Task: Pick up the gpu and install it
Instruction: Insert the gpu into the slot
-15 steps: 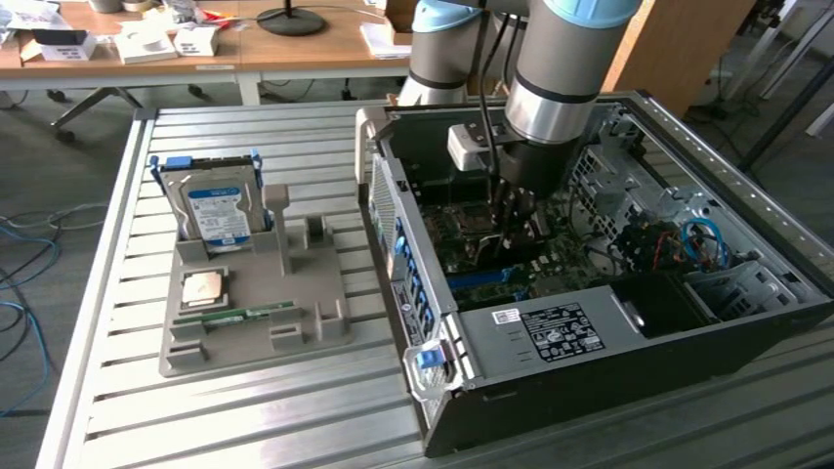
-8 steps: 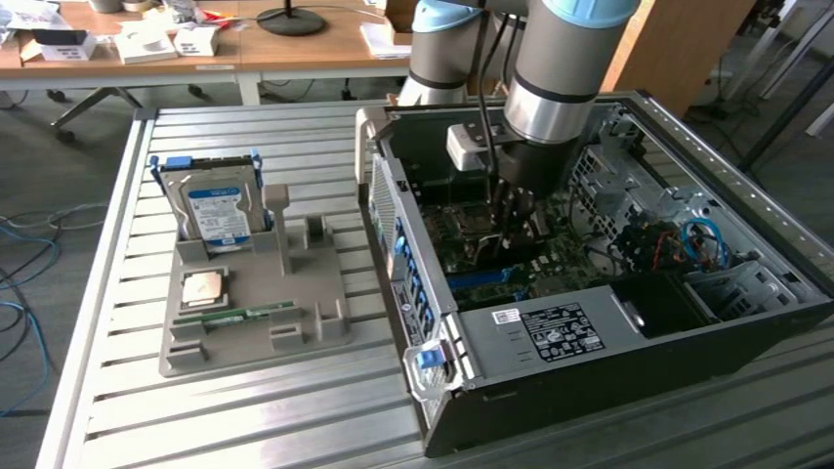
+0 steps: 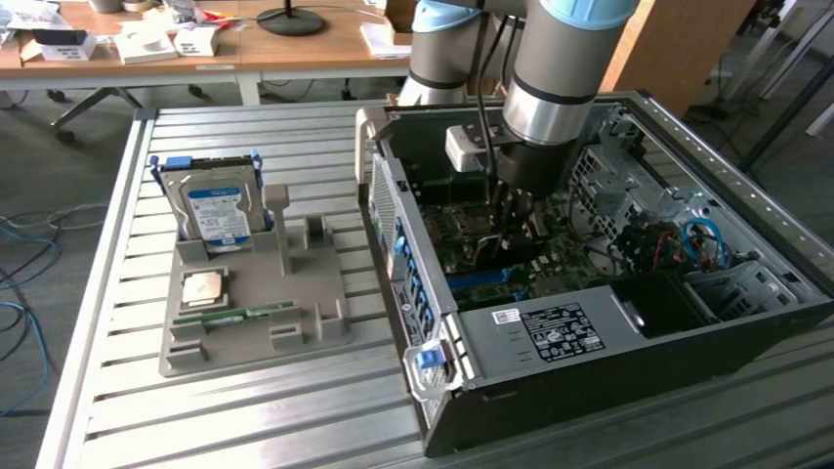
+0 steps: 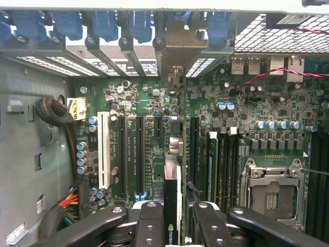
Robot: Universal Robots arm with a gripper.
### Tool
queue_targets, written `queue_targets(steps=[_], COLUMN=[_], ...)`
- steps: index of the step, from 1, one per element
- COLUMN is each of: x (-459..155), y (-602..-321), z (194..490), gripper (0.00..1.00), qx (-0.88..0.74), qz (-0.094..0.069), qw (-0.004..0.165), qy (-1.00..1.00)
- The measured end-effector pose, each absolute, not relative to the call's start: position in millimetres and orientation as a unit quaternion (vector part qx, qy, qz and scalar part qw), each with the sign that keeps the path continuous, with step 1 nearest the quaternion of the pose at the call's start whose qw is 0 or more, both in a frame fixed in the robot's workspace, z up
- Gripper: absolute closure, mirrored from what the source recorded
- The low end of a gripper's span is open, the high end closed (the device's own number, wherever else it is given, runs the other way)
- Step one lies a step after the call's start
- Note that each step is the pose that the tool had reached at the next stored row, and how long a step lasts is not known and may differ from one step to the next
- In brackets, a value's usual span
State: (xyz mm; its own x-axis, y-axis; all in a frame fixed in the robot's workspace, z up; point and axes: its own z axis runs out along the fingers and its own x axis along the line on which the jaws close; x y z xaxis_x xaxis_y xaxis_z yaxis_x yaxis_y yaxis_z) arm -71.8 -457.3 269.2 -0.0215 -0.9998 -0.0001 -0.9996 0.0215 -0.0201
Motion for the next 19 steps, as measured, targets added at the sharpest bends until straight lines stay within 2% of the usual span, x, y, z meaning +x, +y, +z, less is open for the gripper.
queue_targets(steps=[19], x=[-72.4], y=[-457.3], z=[263.6], gripper=[0.74], qx=[-0.699], qz=[-0.007], qw=[0.007], qy=[0.715])
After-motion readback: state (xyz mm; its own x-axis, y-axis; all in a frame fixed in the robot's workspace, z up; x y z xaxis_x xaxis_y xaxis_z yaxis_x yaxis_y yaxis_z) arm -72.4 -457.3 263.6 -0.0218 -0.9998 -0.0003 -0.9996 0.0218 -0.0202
